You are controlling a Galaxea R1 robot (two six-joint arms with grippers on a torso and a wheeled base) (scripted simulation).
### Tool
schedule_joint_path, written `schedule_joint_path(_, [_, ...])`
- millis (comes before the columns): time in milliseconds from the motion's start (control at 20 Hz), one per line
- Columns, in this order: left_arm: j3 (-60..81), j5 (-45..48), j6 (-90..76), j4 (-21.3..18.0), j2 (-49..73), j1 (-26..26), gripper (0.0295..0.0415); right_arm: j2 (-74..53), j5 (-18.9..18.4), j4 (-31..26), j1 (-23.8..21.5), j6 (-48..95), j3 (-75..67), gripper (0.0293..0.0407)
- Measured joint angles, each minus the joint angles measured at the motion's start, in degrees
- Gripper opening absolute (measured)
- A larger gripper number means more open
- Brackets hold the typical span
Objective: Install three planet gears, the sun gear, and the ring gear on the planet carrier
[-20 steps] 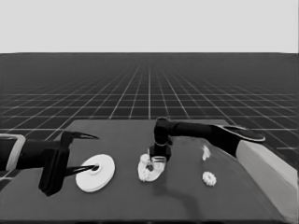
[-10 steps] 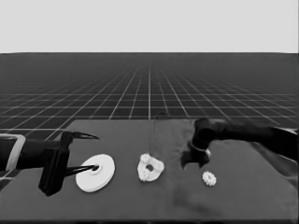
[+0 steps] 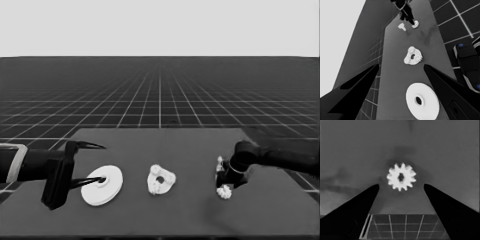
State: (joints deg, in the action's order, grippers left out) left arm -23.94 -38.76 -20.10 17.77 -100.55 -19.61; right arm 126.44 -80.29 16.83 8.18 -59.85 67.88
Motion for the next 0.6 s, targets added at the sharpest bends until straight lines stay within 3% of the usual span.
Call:
schedule_joint_path(150, [0.0,0.0,0.0,0.0,0.0,0.0,0.0385,1.3,2.2,2.7,3.5,0.8,2.8,0.0385])
schedule_joint_path(400, [0.0,0.0,0.0,0.0,0.0,0.0,0.0385,1.7,2.8,3.2,4.2,1.0,3.5,0.0385])
schedule_joint_path(500, [0.0,0.0,0.0,0.0,0.0,0.0,0.0385,1.7,2.8,3.3,4.2,1.0,3.6,0.0314])
schedule_joint_path(600, [0.0,0.0,0.0,0.0,0.0,0.0,0.0385,1.7,2.8,3.3,4.2,1.1,3.6,0.031])
